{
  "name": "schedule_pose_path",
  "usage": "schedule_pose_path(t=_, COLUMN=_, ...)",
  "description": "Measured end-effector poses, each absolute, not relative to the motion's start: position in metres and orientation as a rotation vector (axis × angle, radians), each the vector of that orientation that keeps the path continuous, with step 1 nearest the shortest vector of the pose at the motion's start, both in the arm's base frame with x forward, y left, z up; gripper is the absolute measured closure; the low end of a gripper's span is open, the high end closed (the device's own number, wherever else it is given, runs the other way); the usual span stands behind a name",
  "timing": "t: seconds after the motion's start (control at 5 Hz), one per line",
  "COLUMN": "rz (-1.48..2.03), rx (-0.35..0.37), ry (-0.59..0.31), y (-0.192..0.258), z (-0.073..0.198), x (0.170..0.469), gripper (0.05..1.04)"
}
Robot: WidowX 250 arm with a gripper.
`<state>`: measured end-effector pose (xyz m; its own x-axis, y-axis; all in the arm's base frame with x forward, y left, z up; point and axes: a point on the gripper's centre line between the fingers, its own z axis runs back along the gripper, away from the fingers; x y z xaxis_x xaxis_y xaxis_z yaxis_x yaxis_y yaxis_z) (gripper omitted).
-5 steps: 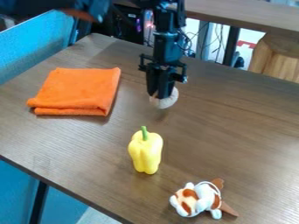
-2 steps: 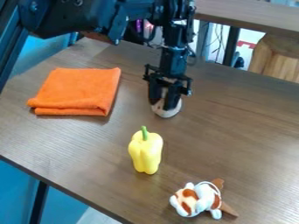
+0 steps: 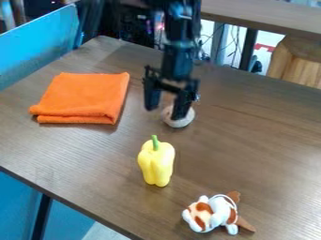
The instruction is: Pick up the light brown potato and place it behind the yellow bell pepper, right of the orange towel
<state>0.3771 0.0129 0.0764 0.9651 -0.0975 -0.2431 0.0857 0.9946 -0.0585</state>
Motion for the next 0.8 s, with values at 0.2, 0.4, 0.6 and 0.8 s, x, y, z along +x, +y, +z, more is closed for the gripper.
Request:
schedule_pose_path(t=0.2, rz=-0.101, rx=-0.056, ry=0.161, y=0.009, z=0.113, x=0.333, gripper=0.077)
schedule_pose_path(t=0.4, rz=-0.105, rx=-0.048, ry=0.143, y=0.012, z=0.125, x=0.293, gripper=0.079)
schedule_pose_path(t=0.6, rz=-0.125, rx=-0.054, ry=0.110, y=0.011, z=0.128, x=0.259, gripper=0.079)
schedule_pose_path(t=0.8, rz=-0.147, rx=-0.091, ry=0.041, y=0.009, z=0.132, x=0.242, gripper=0.079)
